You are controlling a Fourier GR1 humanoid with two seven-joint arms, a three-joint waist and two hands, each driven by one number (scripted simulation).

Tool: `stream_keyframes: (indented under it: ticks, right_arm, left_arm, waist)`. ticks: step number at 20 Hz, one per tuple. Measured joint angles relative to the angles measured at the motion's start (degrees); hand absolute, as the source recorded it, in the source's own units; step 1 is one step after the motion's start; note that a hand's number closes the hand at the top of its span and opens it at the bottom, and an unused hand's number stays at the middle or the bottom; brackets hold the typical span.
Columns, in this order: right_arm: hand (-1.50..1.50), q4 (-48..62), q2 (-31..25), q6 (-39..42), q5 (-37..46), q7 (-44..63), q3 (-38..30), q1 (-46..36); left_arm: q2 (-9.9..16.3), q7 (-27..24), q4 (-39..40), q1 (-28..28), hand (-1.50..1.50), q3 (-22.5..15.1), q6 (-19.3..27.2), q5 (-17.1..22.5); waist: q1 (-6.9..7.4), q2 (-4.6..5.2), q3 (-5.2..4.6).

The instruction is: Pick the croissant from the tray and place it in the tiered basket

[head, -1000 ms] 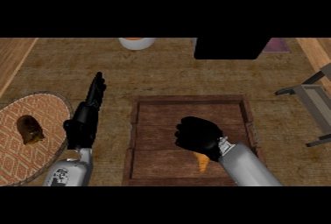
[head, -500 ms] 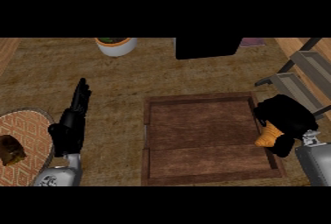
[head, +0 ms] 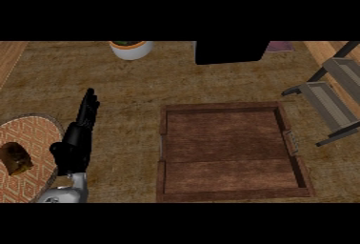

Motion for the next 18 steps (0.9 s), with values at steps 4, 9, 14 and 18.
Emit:
stream_keyframes:
  ticks: [4,9,14,18]
  right_arm:
    - [1.50,-6.87,-4.08,7.63,-7.87,4.47,-11.07,-4.23]
    - [1.50,-6.93,-11.19,15.60,-18.65,11.99,-21.67,-12.57]
    - [1.50,-0.07,-19.16,21.30,-27.63,18.14,-26.57,-21.30]
    - [1.50,7.52,-19.81,24.16,-33.19,23.27,-28.28,-28.58]
  left_arm:
    - [-0.28,0.56,-0.37,-0.30,0.00,-0.49,-0.16,-0.06]
    - [-0.82,0.50,0.40,-1.43,0.00,-1.18,-0.20,-0.41]
    - [-0.84,0.23,1.41,-2.74,0.00,-1.48,-0.87,-0.32]
    - [-0.58,0.67,1.43,-3.55,0.00,-1.57,-1.66,-0.03]
  waist:
    - [0.89,0.14,-0.01]
    - [2.18,0.41,-0.05]
    - [3.47,0.71,-0.10]
    - [4.55,0.87,-0.12]
